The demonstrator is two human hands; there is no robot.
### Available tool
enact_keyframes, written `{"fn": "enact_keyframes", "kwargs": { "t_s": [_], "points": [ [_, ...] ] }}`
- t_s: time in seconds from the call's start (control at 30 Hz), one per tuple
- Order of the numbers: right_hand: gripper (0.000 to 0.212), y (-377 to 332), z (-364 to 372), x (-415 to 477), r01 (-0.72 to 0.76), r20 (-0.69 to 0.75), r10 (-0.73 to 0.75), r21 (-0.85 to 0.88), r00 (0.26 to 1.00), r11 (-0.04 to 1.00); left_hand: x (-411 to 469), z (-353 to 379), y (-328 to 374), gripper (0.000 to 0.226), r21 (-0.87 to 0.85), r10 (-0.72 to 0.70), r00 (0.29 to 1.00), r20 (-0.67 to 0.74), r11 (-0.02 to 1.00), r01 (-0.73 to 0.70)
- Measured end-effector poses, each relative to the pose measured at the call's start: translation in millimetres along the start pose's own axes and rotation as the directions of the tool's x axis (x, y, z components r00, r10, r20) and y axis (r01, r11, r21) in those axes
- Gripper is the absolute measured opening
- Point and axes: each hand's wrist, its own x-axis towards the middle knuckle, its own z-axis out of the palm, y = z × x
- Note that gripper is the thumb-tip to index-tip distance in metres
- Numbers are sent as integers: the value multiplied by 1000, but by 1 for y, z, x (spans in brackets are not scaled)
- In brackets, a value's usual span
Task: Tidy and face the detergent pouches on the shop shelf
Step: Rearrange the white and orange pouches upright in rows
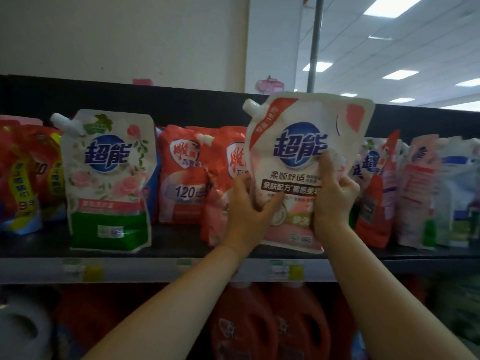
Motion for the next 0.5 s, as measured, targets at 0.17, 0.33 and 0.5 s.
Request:
{"fn": "enact_keyframes", "kwargs": {
  "t_s": [0.17, 0.33, 0.5],
  "points": [
    [51, 38, -16, 33, 142, -8, -159, -412, 987, 900, 7, 36, -33, 36, 165, 21, 997, -80, 986, -7],
    [90, 59, -39, 42, 234, 184, -145, -816, 972, 528, 10, 39, -59, 57, 613, 201, 979, 10, 773, -165],
    [72, 70, -57, 11, 684, 680, -81, -722, 729, 102, 22, 30, -72, 50, 761, 222, 972, 76, 617, -201]
  ]
}}
